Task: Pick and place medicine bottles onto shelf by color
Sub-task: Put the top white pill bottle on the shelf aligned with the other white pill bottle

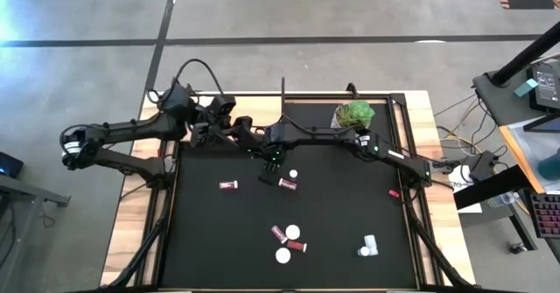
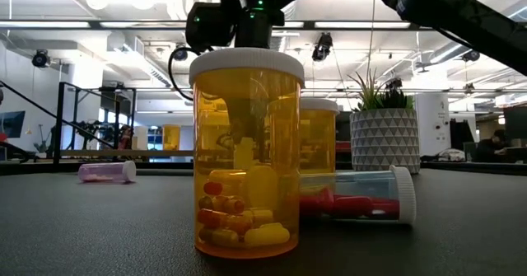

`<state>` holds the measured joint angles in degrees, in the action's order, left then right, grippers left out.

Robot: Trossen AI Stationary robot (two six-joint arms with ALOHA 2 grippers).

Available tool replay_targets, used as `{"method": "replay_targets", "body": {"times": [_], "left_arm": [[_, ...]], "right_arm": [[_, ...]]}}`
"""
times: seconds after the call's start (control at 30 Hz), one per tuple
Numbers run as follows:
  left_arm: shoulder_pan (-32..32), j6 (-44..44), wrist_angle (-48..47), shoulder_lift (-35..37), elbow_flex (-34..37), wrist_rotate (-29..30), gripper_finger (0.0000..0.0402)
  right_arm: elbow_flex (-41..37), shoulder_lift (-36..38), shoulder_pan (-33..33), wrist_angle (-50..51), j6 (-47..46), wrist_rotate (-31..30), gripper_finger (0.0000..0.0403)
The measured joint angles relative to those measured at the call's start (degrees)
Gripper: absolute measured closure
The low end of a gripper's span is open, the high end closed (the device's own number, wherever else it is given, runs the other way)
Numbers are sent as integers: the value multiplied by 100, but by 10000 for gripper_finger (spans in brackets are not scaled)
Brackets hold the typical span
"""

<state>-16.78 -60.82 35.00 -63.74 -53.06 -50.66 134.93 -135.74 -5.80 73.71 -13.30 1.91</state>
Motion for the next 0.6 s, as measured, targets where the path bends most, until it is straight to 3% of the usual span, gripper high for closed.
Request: {"method": "replay_targets", "body": {"times": [0.3,0.43,0.6], "left_arm": [[0,-31,55,254,-22,-59,79],[-4,-24,34,496,-23,-156,79],[-122,724,-1090,834,-15,-203,79]], "right_arm": [[0,659,-13,291,181,-100,175],[-11,1101,-3,677,300,-609,175],[-70,1624,2,1114,233,-1146,175]]}}
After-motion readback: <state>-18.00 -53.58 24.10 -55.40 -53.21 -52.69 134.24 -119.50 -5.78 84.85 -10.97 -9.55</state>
